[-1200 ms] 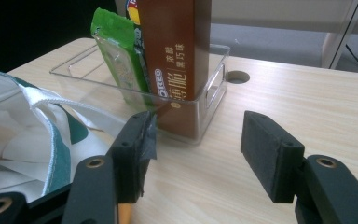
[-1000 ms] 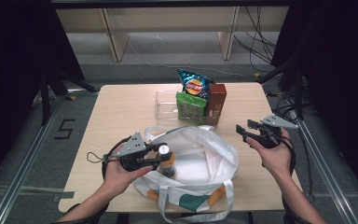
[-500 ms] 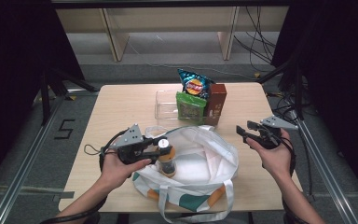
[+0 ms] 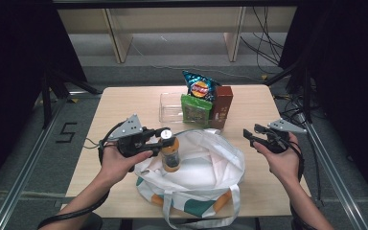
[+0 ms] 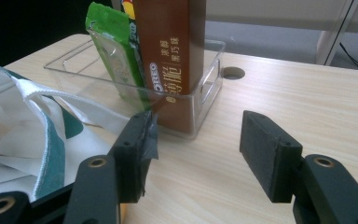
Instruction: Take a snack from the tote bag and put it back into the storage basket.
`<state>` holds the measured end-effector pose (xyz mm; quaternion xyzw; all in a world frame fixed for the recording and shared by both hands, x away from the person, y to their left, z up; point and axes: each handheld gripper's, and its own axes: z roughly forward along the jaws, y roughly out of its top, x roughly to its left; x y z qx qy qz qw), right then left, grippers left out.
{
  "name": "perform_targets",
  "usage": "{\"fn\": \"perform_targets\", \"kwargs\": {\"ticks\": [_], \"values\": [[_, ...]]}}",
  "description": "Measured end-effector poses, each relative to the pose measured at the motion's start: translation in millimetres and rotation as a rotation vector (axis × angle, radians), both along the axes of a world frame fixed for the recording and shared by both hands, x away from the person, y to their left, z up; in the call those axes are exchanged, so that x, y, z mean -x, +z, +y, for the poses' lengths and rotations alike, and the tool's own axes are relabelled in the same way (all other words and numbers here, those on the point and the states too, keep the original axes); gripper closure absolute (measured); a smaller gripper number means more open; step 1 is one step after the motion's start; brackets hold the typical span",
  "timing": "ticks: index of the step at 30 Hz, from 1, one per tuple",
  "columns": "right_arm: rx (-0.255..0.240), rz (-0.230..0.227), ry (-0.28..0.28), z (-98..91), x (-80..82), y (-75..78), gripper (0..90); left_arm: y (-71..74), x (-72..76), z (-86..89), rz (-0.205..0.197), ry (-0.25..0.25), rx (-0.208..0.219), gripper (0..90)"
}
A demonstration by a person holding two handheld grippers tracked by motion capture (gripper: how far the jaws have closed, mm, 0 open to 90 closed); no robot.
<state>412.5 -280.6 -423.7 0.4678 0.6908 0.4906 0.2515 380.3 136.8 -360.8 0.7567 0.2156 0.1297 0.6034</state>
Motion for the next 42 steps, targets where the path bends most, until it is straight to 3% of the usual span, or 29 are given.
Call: {"fn": "perform_targets", "kwargs": {"ticks": [10, 12, 20, 23, 24, 32, 33, 37, 42], "values": [[0.007, 0.022, 0.022, -1.0, -0.1, 0.4, 45.2, 11.3, -9.2, 2.6, -0.014, 0.013, 0.019, 58.8], [0.029, 0.007, 0.029, -3.2, -1.7, -0.2, 45.1, 13.5, -11.0, 3.6, -0.012, 0.018, 0.019, 58.8], [0.029, 0.008, 0.027, -3.2, -1.8, -0.2, 44.9, 22.0, -17.7, 6.8, -0.015, 0.034, 0.04, 58.9], [0.03, -0.012, 0.028, -4.0, -3.2, -1.5, 44.7, 25.8, -20.1, 7.3, -0.016, 0.035, 0.049, 58.8], [0.014, 0.021, 0.007, -2.1, -0.6, -0.3, 44.7, 27.0, -21.0, 7.2, -0.017, 0.036, 0.052, 58.9], [0.015, 0.027, 0.016, -2.4, -1.3, -1.3, 44.5, 36.0, -28.2, 6.8, -0.02, 0.036, 0.077, 58.9], [0.006, 0.054, 0.005, -1.4, 0.6, -0.2, 44.6, 37.2, -28.6, 7.0, -0.017, 0.039, 0.077, 58.9], [0.033, 0.019, 0.014, -2.9, -1.8, -2.1, 44.6, 41.9, -30.9, 7.7, -0.01, 0.042, 0.093, 58.9], [0.026, 0.008, 0.026, -2.6, -4.1, -2.5, 44.5, 49.7, -31.6, 7.1, -0.02, 0.039, 0.097, 58.9]]}}
